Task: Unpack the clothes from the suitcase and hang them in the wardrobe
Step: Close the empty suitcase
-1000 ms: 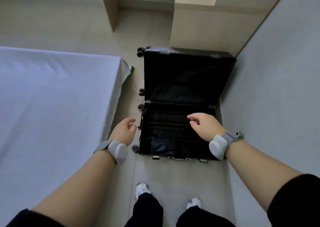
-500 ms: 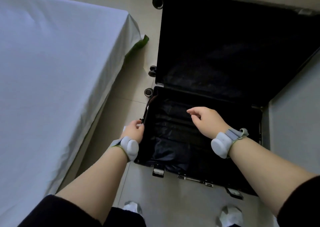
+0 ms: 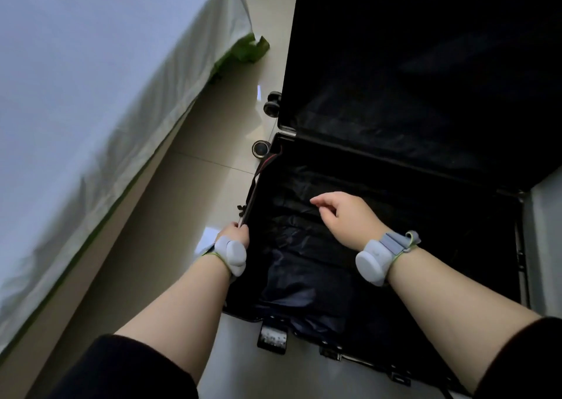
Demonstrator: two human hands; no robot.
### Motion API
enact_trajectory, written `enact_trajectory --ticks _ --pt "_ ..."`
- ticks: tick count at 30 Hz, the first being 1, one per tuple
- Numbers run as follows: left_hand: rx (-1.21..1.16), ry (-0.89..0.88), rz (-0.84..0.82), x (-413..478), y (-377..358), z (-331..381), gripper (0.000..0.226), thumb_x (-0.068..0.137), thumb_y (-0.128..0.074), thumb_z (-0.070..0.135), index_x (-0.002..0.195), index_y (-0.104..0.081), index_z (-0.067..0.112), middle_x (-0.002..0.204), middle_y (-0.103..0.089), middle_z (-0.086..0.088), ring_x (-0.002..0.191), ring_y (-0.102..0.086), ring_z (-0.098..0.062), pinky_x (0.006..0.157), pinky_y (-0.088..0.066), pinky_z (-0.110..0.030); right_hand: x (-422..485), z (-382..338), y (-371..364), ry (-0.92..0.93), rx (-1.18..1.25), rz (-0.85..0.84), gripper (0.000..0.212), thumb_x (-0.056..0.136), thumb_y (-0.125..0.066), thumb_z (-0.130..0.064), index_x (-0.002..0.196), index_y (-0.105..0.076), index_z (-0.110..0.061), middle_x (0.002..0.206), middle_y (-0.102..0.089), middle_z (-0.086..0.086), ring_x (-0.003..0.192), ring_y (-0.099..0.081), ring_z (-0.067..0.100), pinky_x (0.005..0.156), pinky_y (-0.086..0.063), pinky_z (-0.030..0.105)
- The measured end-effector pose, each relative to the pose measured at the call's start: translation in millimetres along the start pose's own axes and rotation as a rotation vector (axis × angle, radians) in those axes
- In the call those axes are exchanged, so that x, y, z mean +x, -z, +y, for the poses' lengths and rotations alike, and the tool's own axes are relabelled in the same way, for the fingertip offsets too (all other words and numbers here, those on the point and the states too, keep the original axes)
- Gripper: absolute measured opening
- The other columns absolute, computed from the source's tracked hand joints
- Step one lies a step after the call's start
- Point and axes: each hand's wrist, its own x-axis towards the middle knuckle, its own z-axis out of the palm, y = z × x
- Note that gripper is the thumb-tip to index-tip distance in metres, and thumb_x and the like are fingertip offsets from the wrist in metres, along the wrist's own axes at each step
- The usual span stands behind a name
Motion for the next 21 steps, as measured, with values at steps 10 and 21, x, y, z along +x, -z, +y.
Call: enact_trajectory --ticks 10,21 --pt "-0.691 0.148 -0.123 18.9 19.7 -17.4 0.022 0.095 -0.046 0.018 0.096 -0.059 0.001 0.076 -0.067 -0.010 0.078 -0.057 -0.025 0.050 -0.022 -0.025 2.9 5.1 -1.7 0.061 -0.076 -0.029 0.032 0.095 -0.046 -0.017 0.124 -0.061 -0.021 0.123 -0.060 -0.002 0.112 -0.055 0.012 0.092 -0.037 0.016" --pt "-1.046 -0.295 -0.034 -68.5 18.2 59.8 0.019 0.085 -0.062 0.001 0.101 -0.065 0.010 0.074 -0.063 -0.008 0.056 -0.053 -0.014 0.057 -0.046 -0.025 4.9 4.0 19.8 0.122 -0.040 0.028 0.032 0.094 -0.047 -0.018 0.123 -0.062 -0.022 0.124 -0.061 -0.003 0.114 -0.055 0.014 0.089 -0.036 0.016"
